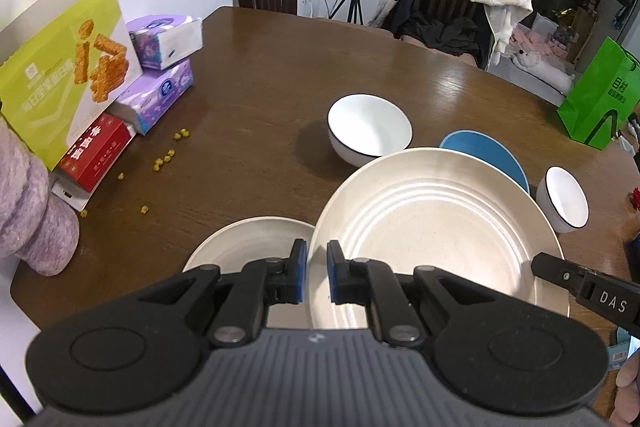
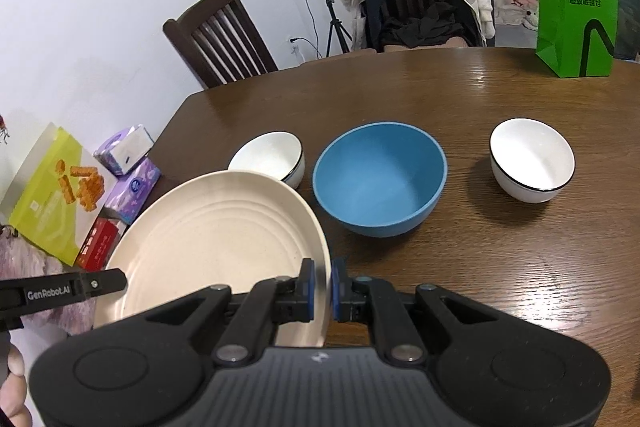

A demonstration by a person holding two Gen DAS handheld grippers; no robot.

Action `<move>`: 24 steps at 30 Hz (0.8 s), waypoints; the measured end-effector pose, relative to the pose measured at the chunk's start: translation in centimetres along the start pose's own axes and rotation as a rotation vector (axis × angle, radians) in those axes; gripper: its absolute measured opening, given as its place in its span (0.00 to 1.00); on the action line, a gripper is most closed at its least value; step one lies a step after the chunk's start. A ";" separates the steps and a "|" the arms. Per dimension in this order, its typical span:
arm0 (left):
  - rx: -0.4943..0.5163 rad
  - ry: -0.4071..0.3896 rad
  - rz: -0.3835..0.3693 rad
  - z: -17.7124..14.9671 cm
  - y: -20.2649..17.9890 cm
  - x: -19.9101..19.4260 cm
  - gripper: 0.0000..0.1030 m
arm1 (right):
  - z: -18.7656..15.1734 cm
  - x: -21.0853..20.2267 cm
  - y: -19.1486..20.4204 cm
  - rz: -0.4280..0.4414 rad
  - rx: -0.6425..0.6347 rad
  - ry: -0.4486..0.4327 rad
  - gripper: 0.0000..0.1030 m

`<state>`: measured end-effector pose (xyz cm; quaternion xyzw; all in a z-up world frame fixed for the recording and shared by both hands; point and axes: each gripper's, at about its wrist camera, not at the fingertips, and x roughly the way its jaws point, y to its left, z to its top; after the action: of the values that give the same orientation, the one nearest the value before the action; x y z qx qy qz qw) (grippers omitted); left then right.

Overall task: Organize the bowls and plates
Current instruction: 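Lower the held plate with both grippers onto the stacked cream plates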

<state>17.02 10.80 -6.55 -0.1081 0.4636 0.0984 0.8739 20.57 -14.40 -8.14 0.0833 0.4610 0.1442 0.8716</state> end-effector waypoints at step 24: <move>-0.088 0.025 0.065 -1.8 5.4 1.1 0.11 | -1.6 3.1 4.1 0.044 -0.091 0.048 0.08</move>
<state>14.72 15.49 -8.97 -0.1325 0.4729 0.1455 0.8588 20.19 -9.51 -10.27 0.0501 0.4729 0.1861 0.8598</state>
